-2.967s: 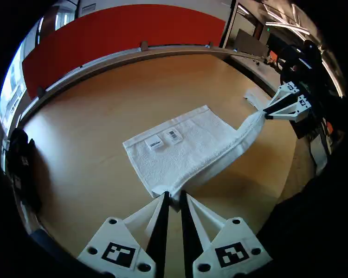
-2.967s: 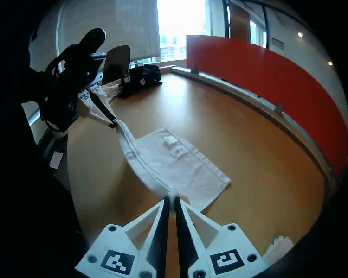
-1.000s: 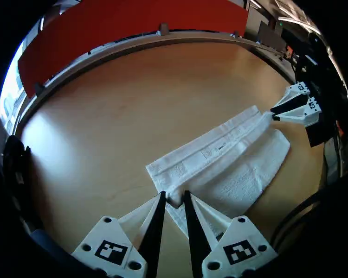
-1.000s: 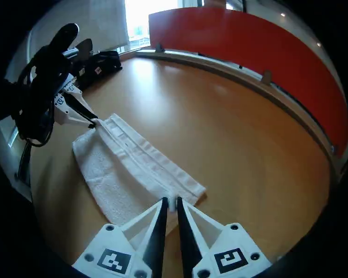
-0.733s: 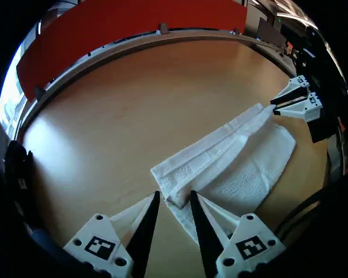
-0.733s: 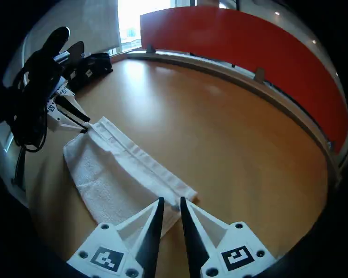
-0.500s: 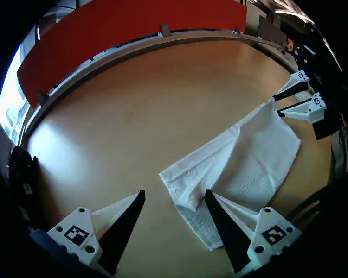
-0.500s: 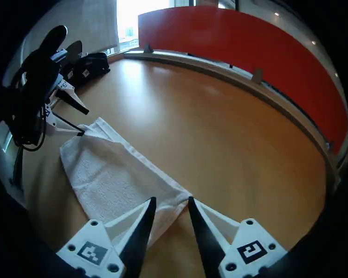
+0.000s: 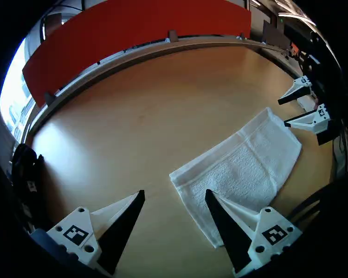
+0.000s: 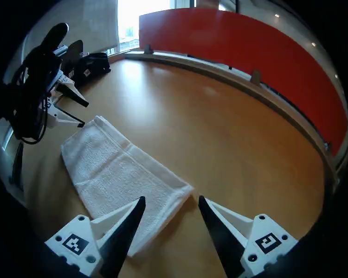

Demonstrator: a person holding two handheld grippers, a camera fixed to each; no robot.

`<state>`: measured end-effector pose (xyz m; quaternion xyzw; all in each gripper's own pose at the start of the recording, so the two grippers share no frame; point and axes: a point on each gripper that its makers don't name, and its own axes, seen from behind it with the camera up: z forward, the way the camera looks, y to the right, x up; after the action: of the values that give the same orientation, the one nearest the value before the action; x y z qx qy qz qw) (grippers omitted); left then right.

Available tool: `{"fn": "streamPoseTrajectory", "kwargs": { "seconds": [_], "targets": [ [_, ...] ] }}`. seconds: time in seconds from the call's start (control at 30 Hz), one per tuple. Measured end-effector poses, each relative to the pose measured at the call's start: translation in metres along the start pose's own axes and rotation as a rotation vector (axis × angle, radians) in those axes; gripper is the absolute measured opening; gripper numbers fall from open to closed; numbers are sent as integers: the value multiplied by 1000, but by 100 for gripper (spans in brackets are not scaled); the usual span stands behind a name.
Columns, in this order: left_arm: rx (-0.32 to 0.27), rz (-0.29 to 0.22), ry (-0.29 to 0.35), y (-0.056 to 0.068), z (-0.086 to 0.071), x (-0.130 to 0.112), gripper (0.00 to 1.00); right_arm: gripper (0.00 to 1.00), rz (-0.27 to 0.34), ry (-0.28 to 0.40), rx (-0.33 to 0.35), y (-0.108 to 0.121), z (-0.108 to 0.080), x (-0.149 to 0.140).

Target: Fold towel

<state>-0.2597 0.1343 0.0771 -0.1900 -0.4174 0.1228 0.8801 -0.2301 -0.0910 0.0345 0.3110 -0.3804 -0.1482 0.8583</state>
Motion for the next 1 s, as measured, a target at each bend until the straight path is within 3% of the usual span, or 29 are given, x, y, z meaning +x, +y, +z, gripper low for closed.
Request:
{"fn": "streamPoseTrajectory", "kwargs": {
  "seconds": [0.47,1.0],
  "targets": [
    [-4,-20,6,6,-13,-11,97,88,2,5,10,-12,-17,-10],
    [-9,-70,7,28,-35,-44,97,88,18,9,12,-32,-42,-33]
  ]
}}
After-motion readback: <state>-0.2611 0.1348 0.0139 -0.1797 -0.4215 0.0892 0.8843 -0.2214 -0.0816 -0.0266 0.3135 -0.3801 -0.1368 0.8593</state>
